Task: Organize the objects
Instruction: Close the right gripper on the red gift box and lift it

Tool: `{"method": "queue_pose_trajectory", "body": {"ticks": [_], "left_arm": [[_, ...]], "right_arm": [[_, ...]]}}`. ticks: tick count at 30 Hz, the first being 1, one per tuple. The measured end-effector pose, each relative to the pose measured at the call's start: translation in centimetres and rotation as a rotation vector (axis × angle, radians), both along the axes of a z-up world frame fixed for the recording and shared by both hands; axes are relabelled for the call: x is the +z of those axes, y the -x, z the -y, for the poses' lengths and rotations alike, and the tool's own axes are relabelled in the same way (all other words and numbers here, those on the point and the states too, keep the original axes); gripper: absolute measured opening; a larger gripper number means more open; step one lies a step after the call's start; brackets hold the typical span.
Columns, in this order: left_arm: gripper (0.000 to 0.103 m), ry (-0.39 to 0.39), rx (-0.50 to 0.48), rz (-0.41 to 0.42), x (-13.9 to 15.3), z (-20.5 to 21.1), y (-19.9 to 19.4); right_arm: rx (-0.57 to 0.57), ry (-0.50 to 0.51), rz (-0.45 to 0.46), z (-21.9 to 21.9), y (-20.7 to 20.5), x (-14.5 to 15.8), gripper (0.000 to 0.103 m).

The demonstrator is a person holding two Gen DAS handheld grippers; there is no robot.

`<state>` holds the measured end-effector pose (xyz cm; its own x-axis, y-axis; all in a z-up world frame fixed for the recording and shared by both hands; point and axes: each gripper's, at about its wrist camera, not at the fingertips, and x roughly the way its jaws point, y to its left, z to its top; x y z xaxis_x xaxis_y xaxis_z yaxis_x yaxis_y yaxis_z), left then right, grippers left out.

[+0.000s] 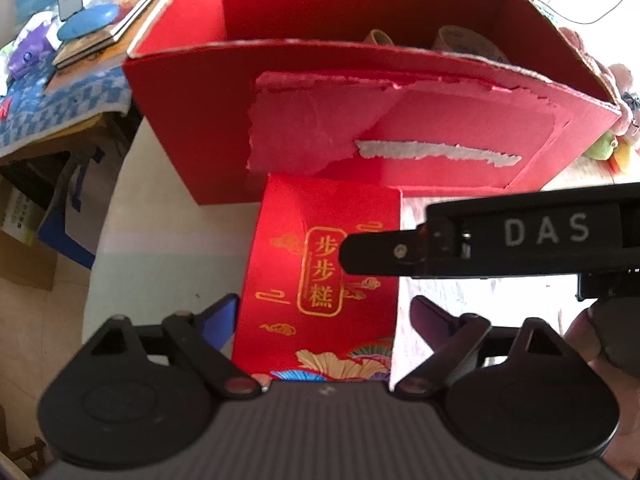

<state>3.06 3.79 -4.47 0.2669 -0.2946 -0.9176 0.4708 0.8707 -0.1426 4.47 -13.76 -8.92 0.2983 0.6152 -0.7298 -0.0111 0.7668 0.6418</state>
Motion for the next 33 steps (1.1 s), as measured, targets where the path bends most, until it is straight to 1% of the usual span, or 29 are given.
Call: {"method": "queue_pose_trajectory", "body": {"ticks": [3,6,11,18,22,25,29,33], "left_arm": [[0.083,-0.006,-0.011,-0.019,-0.4,0.1,-0.3],[0.083,-0.009,-0.018,-0.039,-0.6,0.2,-0.6],[0.083,-0.022,-0.024,-0.042,-0.5,0.5,-0.6],[0.082,-0.032,-0.048,-0.057,0.4,1.8,0.2],[0.081,-0.032,-0.095,-0.051,1.5,3.3,1.1],[0.081,-0.027,-0.137,-0.045,2.2,5.5,1.5],[0.081,-0.024,-0.208,-0.043,3.0,8.5,2.9],[0.081,-0.024,-0.286,-0.016,3.7,11.4,4.8]], "right_arm": [[0.009,0.007,-0.018,-0.1,-0.3,-0.3,0.054],[0.024,0.015,-0.038,-0.1,-0.6,-0.6,0.054],[0.051,0.023,-0.052,0.0,-1.0,-0.6,0.054],[0.084,0.042,-0.059,1.1,-0.8,-0.2,0.051],[0.074,0.047,-0.062,3.0,-0.3,0.3,0.051],[0.048,0.05,-0.065,4.8,0.4,0.7,0.051],[0.003,0.065,-0.067,7.5,1.6,1.1,0.051],[-0.057,0.078,-0.056,10.6,3.1,1.6,0.051]]}}
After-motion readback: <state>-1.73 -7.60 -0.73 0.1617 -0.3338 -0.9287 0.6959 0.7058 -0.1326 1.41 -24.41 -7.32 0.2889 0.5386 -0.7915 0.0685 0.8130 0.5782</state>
